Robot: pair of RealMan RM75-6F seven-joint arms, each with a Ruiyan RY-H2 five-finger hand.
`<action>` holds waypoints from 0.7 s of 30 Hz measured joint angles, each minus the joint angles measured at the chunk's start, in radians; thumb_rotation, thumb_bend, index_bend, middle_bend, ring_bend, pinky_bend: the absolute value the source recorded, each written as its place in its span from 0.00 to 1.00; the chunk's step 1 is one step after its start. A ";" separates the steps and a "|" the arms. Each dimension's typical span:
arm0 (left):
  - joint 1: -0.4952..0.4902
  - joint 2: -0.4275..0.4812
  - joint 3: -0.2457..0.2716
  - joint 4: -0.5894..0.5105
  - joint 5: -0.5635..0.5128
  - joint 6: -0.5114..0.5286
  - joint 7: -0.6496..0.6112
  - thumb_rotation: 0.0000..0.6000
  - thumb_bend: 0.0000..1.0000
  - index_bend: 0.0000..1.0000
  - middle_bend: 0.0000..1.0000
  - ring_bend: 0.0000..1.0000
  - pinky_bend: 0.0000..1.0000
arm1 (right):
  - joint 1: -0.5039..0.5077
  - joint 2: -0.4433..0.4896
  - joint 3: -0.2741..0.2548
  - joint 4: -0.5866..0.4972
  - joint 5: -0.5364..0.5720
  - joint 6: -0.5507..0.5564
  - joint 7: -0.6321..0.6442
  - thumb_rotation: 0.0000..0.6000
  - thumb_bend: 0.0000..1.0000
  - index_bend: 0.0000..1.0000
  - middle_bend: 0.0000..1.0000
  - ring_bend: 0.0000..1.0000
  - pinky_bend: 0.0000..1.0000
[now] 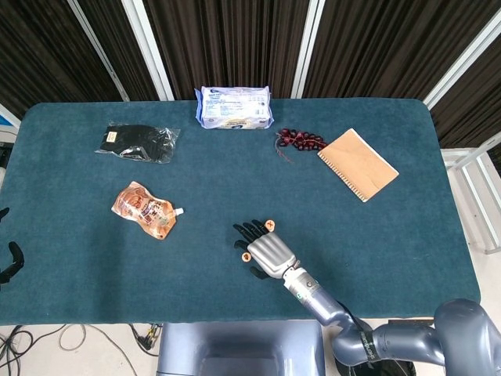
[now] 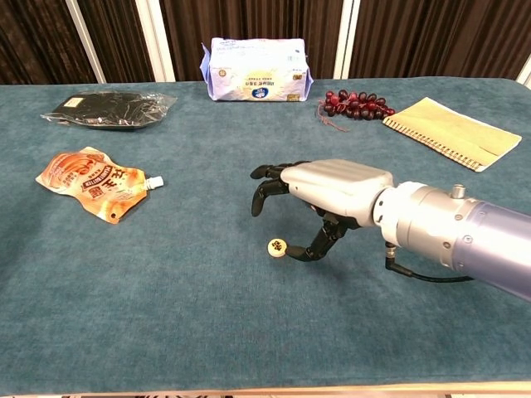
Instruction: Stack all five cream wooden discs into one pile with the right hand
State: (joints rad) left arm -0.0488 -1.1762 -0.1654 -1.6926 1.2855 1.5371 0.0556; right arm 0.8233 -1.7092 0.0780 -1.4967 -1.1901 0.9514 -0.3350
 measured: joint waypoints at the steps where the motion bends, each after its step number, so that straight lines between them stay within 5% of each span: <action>1: 0.000 0.000 -0.001 0.000 0.000 0.001 -0.001 1.00 0.62 0.15 0.00 0.00 0.00 | 0.000 -0.004 0.001 0.009 0.000 -0.004 0.002 1.00 0.41 0.29 0.00 0.00 0.00; 21: 0.001 0.000 0.001 0.003 0.004 0.003 0.004 1.00 0.62 0.15 0.00 0.00 0.00 | -0.027 -0.047 -0.002 0.123 -0.070 -0.035 0.085 1.00 0.41 0.38 0.00 0.00 0.00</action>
State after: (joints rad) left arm -0.0480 -1.1766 -0.1642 -1.6900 1.2891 1.5403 0.0593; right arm 0.7962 -1.7563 0.0756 -1.3740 -1.2602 0.9167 -0.2504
